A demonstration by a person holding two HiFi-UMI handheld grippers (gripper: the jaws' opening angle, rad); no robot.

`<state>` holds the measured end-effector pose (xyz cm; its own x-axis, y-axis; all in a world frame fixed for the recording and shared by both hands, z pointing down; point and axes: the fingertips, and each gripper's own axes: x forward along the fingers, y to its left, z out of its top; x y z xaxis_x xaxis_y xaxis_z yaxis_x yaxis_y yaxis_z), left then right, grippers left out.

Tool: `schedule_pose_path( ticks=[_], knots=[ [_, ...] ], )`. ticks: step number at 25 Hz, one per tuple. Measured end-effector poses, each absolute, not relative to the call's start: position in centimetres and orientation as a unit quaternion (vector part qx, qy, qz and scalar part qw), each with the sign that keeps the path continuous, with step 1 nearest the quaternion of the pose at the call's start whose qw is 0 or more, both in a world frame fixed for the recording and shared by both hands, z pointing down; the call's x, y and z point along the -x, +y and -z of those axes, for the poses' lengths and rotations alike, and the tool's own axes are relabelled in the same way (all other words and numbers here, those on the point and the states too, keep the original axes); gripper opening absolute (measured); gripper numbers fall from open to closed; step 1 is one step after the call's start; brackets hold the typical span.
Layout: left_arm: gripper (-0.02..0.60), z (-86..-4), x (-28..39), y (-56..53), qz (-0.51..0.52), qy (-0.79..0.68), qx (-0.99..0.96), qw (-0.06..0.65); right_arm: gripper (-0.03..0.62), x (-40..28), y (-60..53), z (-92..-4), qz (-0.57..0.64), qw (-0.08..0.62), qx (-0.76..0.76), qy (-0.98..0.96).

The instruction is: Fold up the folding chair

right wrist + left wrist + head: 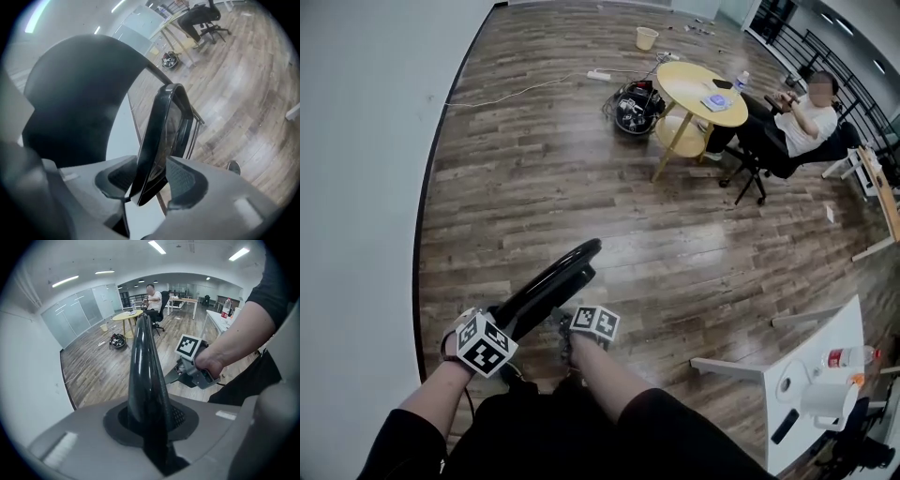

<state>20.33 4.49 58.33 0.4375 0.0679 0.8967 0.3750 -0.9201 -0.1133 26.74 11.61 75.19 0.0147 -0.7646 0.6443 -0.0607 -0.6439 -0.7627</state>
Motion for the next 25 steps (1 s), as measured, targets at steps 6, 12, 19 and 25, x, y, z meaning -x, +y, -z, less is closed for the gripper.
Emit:
schedule_pose_path(
  ticks=[6, 12, 19, 25],
  knots=[
    [0.089, -58.6, -20.8, 3.3, 0.514, -0.116, 0.837, 0.148, 0.186, -27.1, 12.7, -70.5, 0.595, 0.269, 0.645, 0.398],
    [0.092, -58.4, -21.2, 2.7, 0.503, -0.126, 0.840, 0.162, 0.186, -27.5, 12.8, -64.9, 0.544, 0.293, 0.644, 0.451],
    [0.086, -58.3, -21.6, 2.5, 0.500, -0.139, 0.839, 0.165, 0.186, -28.4, 12.8, -60.5, 0.496, 0.243, 0.674, 0.490],
    [0.083, -58.5, -22.4, 2.1, 0.499, -0.147, 0.839, 0.161, 0.186, -30.2, 11.5, -54.9, 0.435, 0.161, 0.700, 0.542]
  ],
)
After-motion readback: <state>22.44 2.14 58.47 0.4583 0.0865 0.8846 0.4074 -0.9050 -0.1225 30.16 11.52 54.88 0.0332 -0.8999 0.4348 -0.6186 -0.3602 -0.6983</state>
